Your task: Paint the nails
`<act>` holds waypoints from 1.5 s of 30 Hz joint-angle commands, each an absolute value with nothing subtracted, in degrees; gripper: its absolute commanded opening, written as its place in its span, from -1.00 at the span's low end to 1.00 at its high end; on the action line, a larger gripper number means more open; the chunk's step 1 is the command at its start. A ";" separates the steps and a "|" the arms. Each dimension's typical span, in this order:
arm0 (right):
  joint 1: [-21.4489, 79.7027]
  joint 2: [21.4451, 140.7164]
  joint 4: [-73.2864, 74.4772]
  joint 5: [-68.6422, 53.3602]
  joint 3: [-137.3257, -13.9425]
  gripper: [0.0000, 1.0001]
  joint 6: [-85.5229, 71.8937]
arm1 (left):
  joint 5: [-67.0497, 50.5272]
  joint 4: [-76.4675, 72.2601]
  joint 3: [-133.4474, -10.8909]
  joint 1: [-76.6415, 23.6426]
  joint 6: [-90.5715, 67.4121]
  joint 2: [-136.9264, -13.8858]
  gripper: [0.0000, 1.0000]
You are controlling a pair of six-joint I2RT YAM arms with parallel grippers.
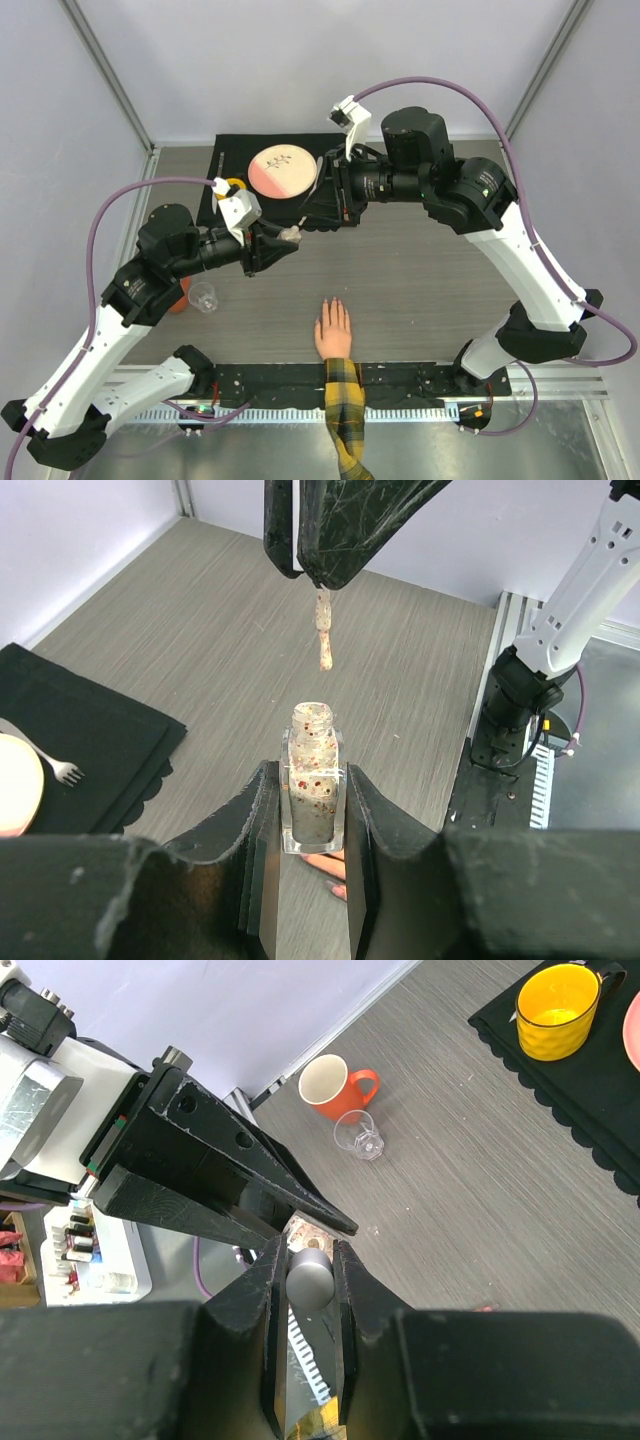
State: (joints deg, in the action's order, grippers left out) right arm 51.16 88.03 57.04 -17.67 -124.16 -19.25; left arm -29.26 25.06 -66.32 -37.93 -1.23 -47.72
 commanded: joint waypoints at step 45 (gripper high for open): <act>53.26 88.94 52.03 -17.23 -120.67 -0.98 -21.18 | -30.85 19.86 -67.76 -38.14 -0.70 -47.46 -1.00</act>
State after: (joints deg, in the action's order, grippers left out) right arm 52.66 88.53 54.68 -17.58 -120.51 -20.18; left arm -30.04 23.94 -66.30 -37.93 -1.10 -48.36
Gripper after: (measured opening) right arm 0.219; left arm 0.289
